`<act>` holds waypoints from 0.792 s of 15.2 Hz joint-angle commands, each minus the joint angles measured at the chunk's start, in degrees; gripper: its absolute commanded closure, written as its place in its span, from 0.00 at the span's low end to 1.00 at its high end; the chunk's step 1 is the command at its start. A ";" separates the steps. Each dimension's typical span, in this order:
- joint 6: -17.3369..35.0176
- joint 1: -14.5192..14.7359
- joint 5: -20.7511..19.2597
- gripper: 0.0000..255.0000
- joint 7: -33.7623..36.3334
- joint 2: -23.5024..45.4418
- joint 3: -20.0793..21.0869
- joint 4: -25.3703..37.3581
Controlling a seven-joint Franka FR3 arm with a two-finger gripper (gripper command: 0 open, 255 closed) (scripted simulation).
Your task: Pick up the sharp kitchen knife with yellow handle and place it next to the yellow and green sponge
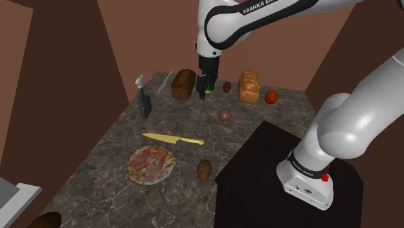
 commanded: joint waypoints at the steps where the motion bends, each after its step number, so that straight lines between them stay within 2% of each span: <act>1: 1.92 0.36 -0.65 0.00 -0.10 4.37 0.61 1.39; 12: 8.28 3.72 -6.21 0.00 2.15 29.04 3.26 13.48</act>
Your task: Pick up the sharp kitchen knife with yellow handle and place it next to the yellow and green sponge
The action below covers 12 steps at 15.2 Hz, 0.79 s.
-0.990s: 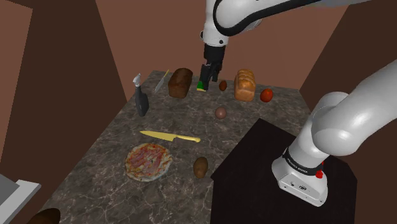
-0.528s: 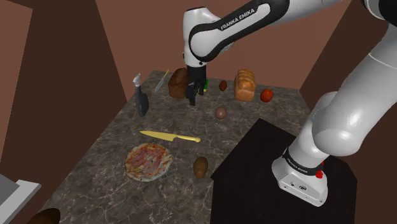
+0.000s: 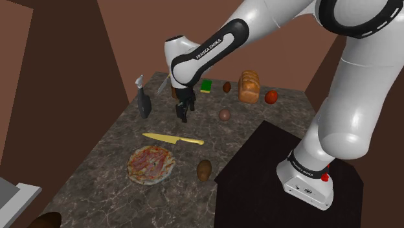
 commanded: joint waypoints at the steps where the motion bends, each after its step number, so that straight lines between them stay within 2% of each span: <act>1: 1.16 1.10 -1.25 0.00 0.96 5.39 0.41 3.06; 7: 1.44 3.86 -4.54 0.00 1.95 18.78 0.38 12.59; 12: 4.73 3.99 -4.87 0.00 2.16 20.72 0.12 11.24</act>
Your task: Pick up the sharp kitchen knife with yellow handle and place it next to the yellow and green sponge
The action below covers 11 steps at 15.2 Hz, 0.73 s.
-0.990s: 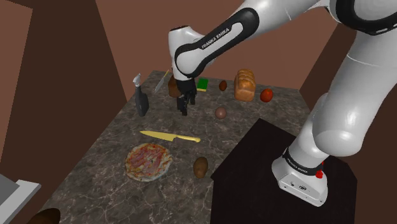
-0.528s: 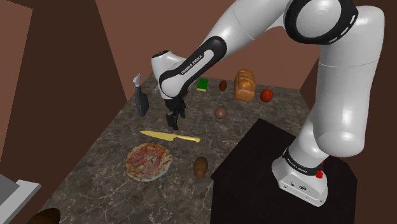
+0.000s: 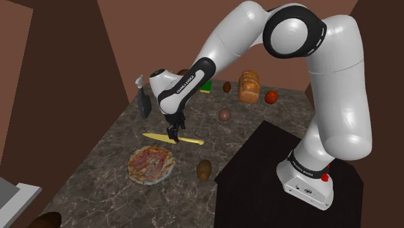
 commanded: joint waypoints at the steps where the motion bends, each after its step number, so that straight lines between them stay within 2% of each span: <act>1: 1.20 0.17 -0.13 0.00 0.23 0.83 -0.04 -0.37; 11: 2.21 0.21 -0.25 0.00 0.30 1.50 -0.13 -0.70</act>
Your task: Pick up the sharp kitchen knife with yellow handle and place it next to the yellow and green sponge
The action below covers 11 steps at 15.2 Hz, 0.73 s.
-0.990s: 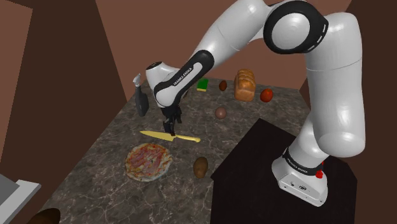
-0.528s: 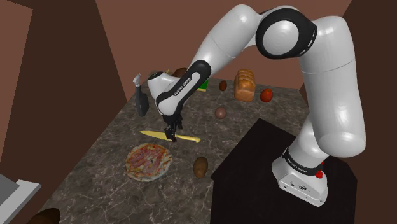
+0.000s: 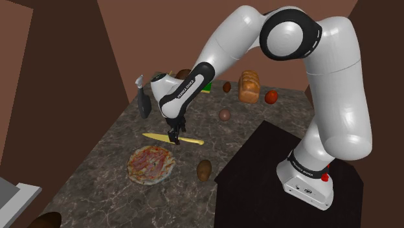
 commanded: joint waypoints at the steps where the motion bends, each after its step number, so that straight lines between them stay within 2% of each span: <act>1: 0.00 0.00 0.00 1.00 0.00 0.00 0.00 0.00; 11: -0.49 -0.04 0.08 1.00 -0.05 -0.63 0.06 -0.13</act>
